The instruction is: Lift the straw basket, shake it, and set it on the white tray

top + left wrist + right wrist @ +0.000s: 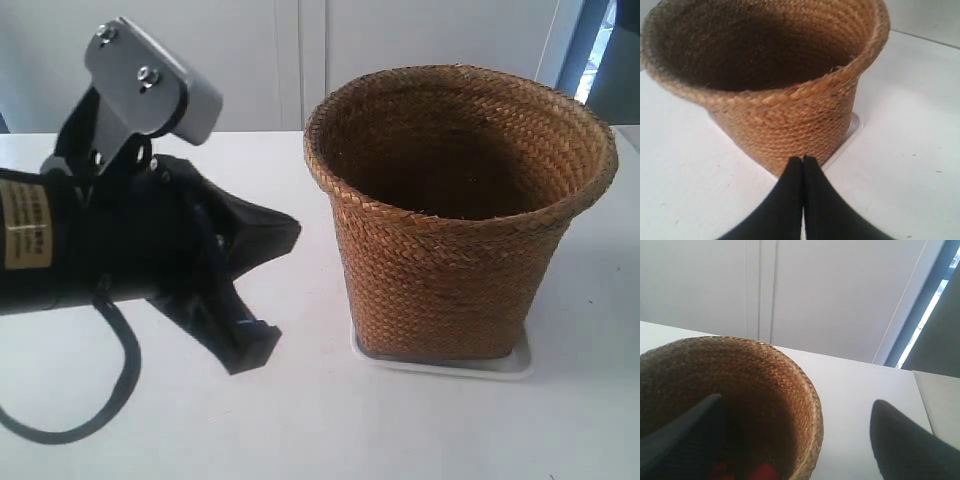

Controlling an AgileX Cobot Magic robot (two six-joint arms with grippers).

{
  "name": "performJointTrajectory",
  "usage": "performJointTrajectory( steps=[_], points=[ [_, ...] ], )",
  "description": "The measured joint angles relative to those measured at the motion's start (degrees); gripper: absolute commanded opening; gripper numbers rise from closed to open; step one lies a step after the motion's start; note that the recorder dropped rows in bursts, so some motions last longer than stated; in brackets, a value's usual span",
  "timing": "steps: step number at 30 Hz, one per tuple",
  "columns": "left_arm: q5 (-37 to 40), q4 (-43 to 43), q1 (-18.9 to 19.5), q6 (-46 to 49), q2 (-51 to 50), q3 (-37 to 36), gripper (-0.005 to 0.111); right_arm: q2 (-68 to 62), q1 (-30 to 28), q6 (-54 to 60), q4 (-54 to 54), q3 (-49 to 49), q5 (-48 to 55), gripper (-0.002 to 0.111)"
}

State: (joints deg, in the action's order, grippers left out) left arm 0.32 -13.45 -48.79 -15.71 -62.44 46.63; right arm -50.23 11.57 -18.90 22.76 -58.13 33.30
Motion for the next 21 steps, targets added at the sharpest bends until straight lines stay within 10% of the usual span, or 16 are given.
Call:
performJointTrajectory(
  steps=[12, 21],
  points=[
    [-4.89, 0.0, 15.01, -2.69, 11.52, -12.35, 0.0, 0.0, 0.0, 0.0, 0.0, 0.0, 0.0, 0.074],
    [-9.08, 0.0, 32.99, -3.5, 21.23, -25.63, 0.0, 0.0, 0.0, 0.0, 0.0, 0.0, 0.0, 0.074]
  ],
)
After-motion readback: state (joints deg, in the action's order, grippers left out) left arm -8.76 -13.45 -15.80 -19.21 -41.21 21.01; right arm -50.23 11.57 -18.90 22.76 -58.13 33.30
